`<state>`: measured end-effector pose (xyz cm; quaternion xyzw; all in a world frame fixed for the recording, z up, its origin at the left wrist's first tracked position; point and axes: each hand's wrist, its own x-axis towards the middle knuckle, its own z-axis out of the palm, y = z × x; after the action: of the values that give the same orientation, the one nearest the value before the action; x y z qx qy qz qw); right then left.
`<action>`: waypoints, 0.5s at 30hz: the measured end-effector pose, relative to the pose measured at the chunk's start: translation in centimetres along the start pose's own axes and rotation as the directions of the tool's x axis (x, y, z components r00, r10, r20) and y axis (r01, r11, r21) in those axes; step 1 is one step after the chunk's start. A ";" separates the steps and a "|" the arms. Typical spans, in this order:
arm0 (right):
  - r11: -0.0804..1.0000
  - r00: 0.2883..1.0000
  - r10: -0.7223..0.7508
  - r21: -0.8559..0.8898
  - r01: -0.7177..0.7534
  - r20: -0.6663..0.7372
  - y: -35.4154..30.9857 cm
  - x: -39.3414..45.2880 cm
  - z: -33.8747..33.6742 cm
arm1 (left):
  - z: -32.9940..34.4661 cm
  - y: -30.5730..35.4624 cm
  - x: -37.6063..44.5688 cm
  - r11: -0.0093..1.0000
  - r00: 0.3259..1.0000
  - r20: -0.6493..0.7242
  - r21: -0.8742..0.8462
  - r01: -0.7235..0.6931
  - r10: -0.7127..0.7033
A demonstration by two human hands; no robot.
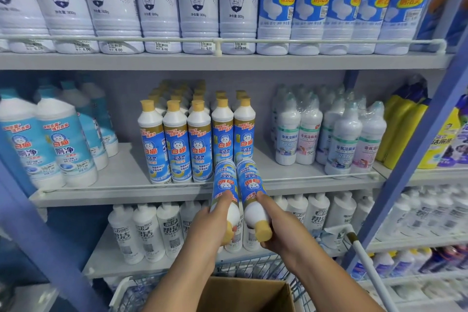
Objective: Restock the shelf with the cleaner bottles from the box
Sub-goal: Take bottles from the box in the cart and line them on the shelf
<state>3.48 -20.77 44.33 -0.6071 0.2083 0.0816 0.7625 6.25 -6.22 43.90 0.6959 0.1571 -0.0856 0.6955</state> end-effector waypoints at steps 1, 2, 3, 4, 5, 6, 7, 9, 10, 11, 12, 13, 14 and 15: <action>1.000 1.000 0.004 -0.001 -0.004 -0.003 -0.1 0.1 0.1 | 0.0 0.2 0.0 1.000 1.000 -0.001 0.005 0.001 -0.001; 1.000 1.000 0.006 -0.003 -0.006 -0.003 -0.2 0.2 0.1 | 0.0 0.3 0.1 1.000 1.000 -0.002 0.004 0.005 -0.005; 1.000 1.000 0.006 -0.003 -0.006 -0.001 -0.4 0.2 0.2 | 0.0 0.4 0.2 1.000 1.000 -0.003 0.003 0.010 -0.010; 1.000 1.000 0.005 -0.005 -0.005 0.000 -0.5 0.3 0.2 | 0.1 0.5 0.3 1.000 1.000 -0.002 0.002 0.017 -0.017; 1.000 1.000 0.005 -0.010 -0.005 0.000 -0.6 0.3 0.2 | 0.1 0.6 0.4 1.000 1.000 0.000 0.008 0.023 -0.023; 1.000 1.000 0.005 -0.016 -0.005 0.002 -0.7 0.5 0.3 | 0.1 0.7 0.6 1.000 1.000 0.004 0.011 0.024 -0.024; 1.000 1.000 0.007 -0.022 -0.007 0.004 -0.9 0.6 0.3 | 0.1 0.8 0.7 1.000 1.000 0.006 0.014 0.025 -0.026; 0.999 1.000 0.014 -0.032 -0.014 0.005 -1.0 0.8 0.5 | 0.2 1.0 0.8 0.999 0.999 0.014 0.003 0.038 -0.038; 0.999 1.000 0.020 -0.040 -0.020 0.003 -1.2 1.0 0.5 | 0.2 1.1 0.9 0.999 0.999 0.019 -0.002 0.046 -0.046; 0.998 1.000 0.028 -0.048 -0.028 0.003 -1.2 1.0 0.5 | 0.2 1.1 1.0 0.998 0.998 0.026 -0.002 0.057 -0.057; 0.998 0.999 0.036 -0.056 -0.035 0.005 -1.3 1.0 0.4 | 0.1 1.1 1.0 0.998 0.997 0.035 -0.005 0.066 -0.066; 0.998 0.999 0.040 -0.057 -0.040 0.009 -1.3 1.0 0.4 | -0.1 1.0 1.0 0.997 0.997 0.043 -0.006 0.072 -0.072; 0.997 0.999 0.039 -0.060 -0.038 0.011 -1.3 1.0 0.3 | -0.3 1.0 0.9 0.997 0.996 0.049 -0.003 0.072 -0.072; 0.998 1.000 0.025 -0.066 -0.024 0.012 -1.2 0.9 0.2 | -0.5 0.9 0.7 0.998 0.996 0.058 0.012 0.064 -0.065</action>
<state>4.83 -20.96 45.09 -0.6287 0.2080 0.1018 0.7424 7.20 -5.67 44.52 0.6913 0.1585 -0.1292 0.6930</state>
